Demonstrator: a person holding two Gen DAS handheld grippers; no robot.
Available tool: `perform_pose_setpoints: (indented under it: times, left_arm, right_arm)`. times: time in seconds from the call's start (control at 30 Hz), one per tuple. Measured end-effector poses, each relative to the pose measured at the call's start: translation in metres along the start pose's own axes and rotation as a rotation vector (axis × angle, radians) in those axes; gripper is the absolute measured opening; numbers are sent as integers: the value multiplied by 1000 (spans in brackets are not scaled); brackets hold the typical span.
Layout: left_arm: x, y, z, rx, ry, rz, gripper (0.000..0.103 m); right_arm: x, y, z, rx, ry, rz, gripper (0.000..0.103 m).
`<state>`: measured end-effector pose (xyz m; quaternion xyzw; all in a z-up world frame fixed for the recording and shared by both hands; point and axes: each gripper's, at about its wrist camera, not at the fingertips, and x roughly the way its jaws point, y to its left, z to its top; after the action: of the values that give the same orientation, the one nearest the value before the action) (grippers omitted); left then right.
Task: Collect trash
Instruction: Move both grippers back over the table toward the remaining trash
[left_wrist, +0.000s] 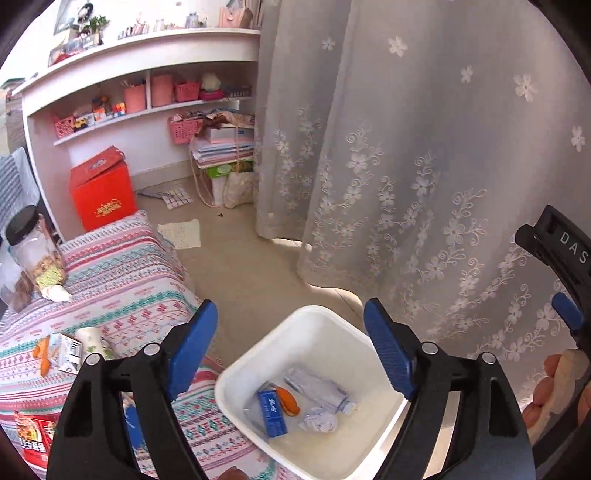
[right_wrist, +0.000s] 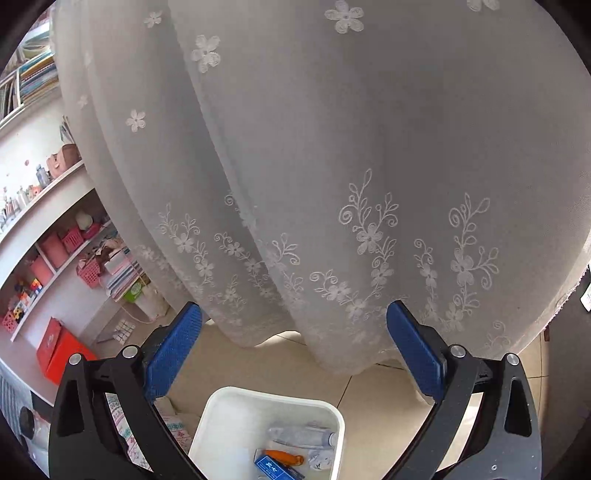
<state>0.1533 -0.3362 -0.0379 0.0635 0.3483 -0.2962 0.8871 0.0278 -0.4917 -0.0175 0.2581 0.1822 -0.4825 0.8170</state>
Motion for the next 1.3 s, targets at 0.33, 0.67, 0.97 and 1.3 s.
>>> perform_pose_setpoints:
  times: [0.33,0.67,0.97,1.3]
  left_arm:
    - [-41,73,13,-38,-135,316,96]
    - [-82,164,3,-154,-163,458,96]
    - [-102,235,-22,-239,-139,544,96]
    - [-110,323,-61,-337,-42,615,96]
  right_arm:
    - [-28,69,-29,-144,-13,108,96]
    - [-62,146,-80,-337,-9,234,96]
    - [-95,207,-130,-466,3,334,96]
    - [-115,270,-192,-627,55,421,96]
